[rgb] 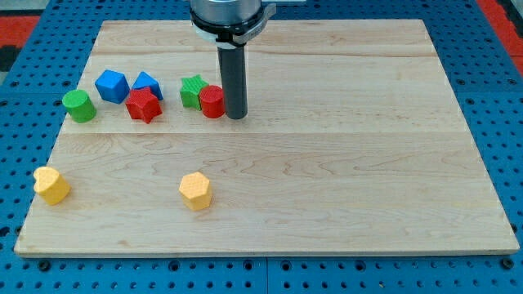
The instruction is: Slide the yellow hexagon towards the bottom right corner of the board
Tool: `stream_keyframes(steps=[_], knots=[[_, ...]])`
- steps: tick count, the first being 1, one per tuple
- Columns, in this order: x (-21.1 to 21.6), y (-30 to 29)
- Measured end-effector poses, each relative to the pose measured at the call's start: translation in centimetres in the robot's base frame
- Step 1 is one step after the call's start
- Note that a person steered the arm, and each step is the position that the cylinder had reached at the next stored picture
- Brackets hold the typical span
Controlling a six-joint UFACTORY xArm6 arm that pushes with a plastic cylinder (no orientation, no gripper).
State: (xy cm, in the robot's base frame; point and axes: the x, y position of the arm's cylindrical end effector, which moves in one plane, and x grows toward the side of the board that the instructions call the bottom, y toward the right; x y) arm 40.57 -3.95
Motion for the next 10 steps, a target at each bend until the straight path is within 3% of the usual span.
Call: stream_keyframes(steps=[1,3,5,6,7,8,9,10], knots=[[1.0,-2.1],[10.0,-13.7],[11.6,-1.1],[11.7,-2.7],[15.2,-5.1],[16.6,0.5],[14.1,5.1],[13.1,4.1]])
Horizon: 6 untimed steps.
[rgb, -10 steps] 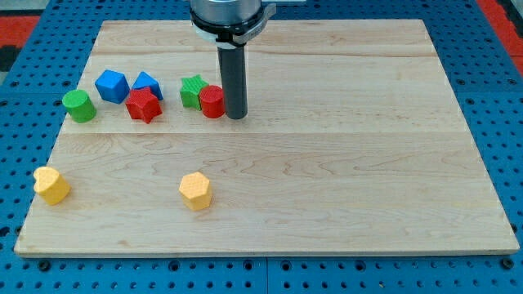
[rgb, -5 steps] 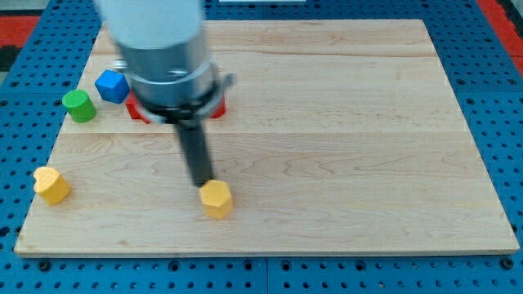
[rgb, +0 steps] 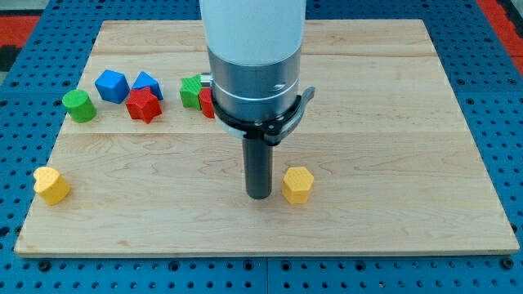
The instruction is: Slide the yellow hexagon towards the bottom right corner of the board
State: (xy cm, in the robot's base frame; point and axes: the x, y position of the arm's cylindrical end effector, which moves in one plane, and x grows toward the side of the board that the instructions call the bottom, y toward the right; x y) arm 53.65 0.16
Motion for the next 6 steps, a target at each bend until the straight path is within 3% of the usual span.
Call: stream_keyframes(steps=[1,2,3,4,5,6], knots=[[-0.7,7.1],[-2.5,6.2],[-2.7,13.1],[-2.9,13.9],[-2.6,6.2],[-0.8,-6.4]])
